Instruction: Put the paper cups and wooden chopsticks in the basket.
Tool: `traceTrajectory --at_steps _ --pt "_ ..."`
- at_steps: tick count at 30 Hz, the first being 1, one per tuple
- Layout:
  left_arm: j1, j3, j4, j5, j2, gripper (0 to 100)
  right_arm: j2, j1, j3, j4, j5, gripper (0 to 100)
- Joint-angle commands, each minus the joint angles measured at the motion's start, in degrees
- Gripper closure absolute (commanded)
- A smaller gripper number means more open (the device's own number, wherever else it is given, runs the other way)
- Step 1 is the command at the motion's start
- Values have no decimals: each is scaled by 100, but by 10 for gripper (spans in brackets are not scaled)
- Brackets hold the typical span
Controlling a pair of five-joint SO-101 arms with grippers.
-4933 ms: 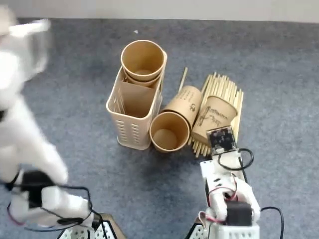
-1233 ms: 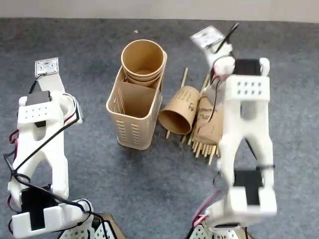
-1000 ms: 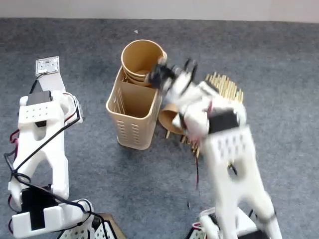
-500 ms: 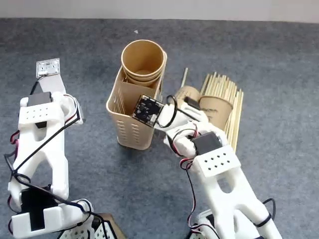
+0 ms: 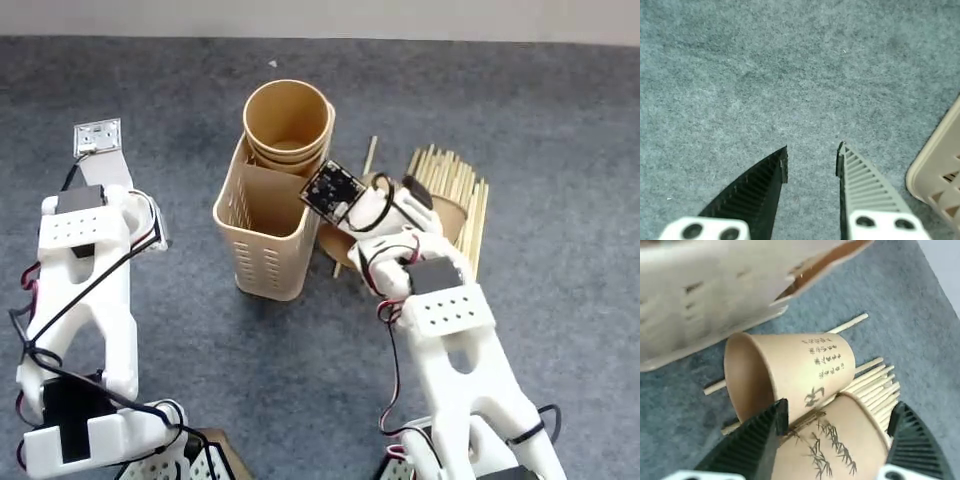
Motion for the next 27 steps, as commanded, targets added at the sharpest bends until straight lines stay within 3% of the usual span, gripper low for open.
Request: traceTrajectory --at_steps 1,9,15,21,24,27 --pt "75 -22 -62 9 -180 811 40 -180 154 -251 -70 682" --pt "75 -13 -62 9 -180 811 1349 -22 154 -1226 -88 682" --pt "75 -13 -62 9 -180 811 2237 356 -655 -1244 -97 694" --pt "75 -13 -62 9 -171 811 2369 708 -1253 -1262 -835 998" --pt "75 -4 -62 9 -171 811 2360 866 -1666 -1200 -1081 984" --pt "75 -4 -62 9 -171 811 2299 892 -2440 -391 -1327 994"
